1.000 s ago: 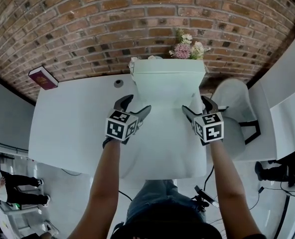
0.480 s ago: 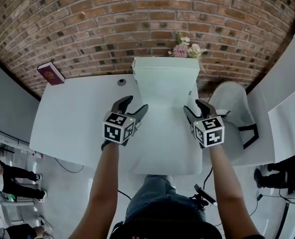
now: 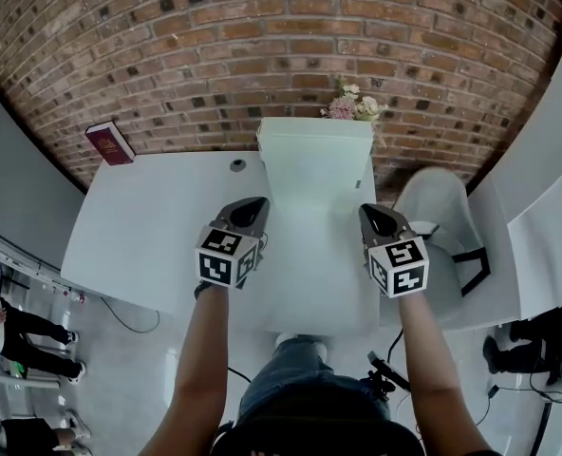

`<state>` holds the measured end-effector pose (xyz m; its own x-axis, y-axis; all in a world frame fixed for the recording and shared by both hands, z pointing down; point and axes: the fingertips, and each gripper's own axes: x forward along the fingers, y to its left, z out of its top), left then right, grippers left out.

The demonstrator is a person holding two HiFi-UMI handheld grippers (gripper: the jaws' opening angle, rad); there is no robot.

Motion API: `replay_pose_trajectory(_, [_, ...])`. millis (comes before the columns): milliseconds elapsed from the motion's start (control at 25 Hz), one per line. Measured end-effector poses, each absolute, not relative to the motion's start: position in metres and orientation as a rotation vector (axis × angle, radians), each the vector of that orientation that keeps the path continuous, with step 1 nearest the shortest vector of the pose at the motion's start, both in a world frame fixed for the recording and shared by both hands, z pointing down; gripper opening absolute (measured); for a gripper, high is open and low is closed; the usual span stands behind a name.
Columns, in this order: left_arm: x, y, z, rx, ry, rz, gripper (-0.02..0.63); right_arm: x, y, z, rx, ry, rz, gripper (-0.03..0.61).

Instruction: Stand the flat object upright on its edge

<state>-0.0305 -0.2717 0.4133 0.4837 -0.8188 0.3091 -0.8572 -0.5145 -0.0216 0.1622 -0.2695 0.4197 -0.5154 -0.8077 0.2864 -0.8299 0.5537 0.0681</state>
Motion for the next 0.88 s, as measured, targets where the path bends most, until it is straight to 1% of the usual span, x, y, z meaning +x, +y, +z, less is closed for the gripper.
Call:
replay_pose_trajectory(360, [-0.032,-0.261,0.38,2.614,-1.569,0.329,0.001,0.157,-0.257,0.391,1.424,-2.527,0.063,-0.002])
replay_pose_trajectory(880, [-0.045,-0.226,0.343,2.636,-1.591,0.19,0.0,0.144,-0.21,0.351,1.546,-2.534,0.105,-0.002])
